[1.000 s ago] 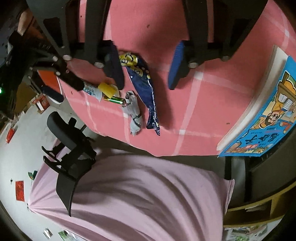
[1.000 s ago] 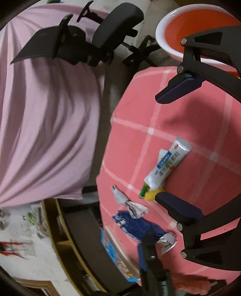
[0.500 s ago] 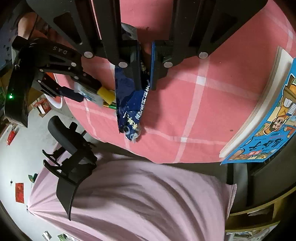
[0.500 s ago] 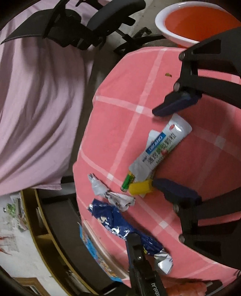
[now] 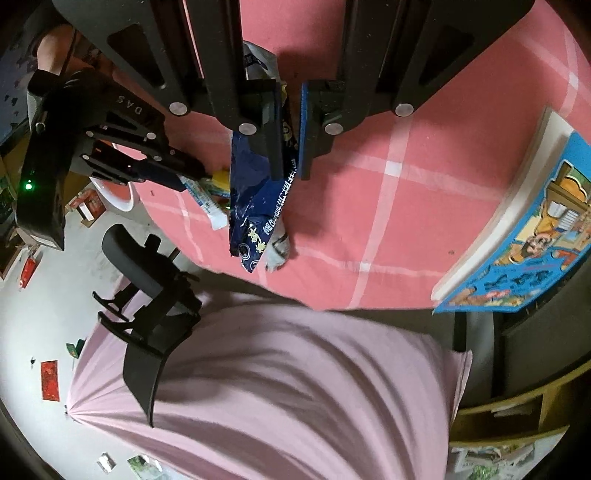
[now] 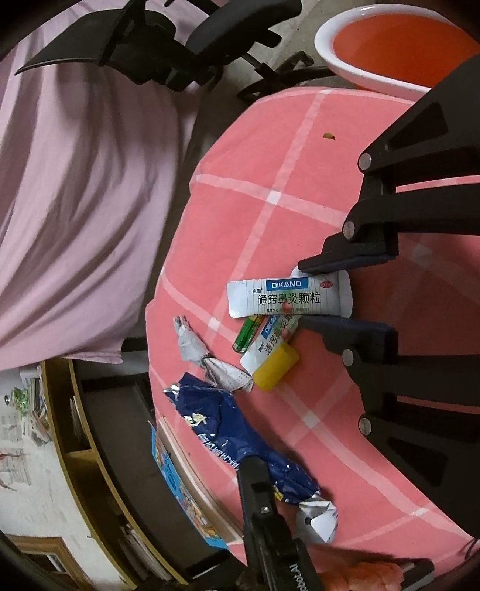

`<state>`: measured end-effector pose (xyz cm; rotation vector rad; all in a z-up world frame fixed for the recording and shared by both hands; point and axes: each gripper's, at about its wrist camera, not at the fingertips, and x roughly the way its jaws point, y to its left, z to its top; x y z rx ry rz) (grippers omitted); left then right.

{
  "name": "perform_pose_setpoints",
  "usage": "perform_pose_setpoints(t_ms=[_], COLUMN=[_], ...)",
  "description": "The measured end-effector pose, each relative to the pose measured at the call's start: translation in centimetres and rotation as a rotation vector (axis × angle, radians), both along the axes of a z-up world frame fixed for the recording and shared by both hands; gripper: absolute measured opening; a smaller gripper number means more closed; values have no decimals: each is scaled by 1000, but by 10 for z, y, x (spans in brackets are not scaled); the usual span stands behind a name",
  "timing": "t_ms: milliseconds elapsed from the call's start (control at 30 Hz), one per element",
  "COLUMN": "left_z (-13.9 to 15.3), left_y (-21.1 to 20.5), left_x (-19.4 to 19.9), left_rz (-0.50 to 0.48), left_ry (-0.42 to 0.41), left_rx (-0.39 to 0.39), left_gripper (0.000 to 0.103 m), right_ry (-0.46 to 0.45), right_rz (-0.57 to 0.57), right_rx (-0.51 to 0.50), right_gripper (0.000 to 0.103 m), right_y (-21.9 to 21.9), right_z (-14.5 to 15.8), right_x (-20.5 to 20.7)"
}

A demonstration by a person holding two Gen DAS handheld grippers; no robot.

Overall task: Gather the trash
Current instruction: 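Carry the wrapper and sachet over the bucket and open both tools to drop them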

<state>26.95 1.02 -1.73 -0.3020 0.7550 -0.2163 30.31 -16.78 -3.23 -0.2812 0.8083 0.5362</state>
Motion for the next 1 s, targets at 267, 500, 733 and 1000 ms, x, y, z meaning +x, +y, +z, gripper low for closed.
perform_pose_setpoints(t_ms=[267,500,733,1000], left_z=[7,15,28,47], left_y=[1,-3,-10,-31], left_x=[-15,-28,-48,-62], left_rz=[17,5,64,82], left_ry=[-77,-152,-267,-392], left_rx=[-21,-35,-11,22], left_gripper=[5,5,5,5], right_ry=[-154,-343,-472,-617], right_rz=[-10,-31,-79,-152], right_rx=[42,75,116,199], right_gripper=[21,21,21,21], right_y=[-5,-8,-19,-38], right_z=[17,33,45,60], right_x=[-23,-51,-65,-89])
